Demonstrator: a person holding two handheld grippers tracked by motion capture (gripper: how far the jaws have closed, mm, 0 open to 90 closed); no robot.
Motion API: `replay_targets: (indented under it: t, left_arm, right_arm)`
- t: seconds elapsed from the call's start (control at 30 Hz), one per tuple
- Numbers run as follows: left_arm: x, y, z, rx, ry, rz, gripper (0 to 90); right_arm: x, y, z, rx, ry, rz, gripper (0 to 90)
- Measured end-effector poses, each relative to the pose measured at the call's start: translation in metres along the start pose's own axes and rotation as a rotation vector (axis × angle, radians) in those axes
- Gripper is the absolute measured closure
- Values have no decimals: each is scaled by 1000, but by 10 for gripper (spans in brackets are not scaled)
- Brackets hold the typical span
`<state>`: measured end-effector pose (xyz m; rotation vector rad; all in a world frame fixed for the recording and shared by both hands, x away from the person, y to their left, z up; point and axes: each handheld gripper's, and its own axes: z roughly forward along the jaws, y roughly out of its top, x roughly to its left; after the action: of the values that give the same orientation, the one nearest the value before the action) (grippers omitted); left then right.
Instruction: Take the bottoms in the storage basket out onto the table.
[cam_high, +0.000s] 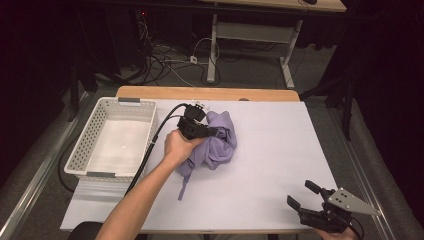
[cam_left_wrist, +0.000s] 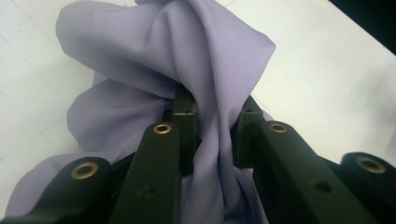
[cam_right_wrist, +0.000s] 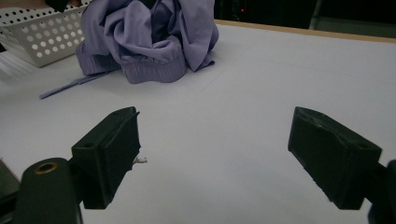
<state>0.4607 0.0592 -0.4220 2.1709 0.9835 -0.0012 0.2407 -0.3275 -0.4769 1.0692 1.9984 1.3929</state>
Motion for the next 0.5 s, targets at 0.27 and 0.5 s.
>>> replay_targets:
  t: [0.27,0.5]
  left_arm:
    - [1,-3,11,31,11,1,745]
    - [7,-10,19,59,27,-10,733]
  right_arm:
    - [0,0,0,-1,-1,2,174]
    - [0,0,0,0,1,1,175]
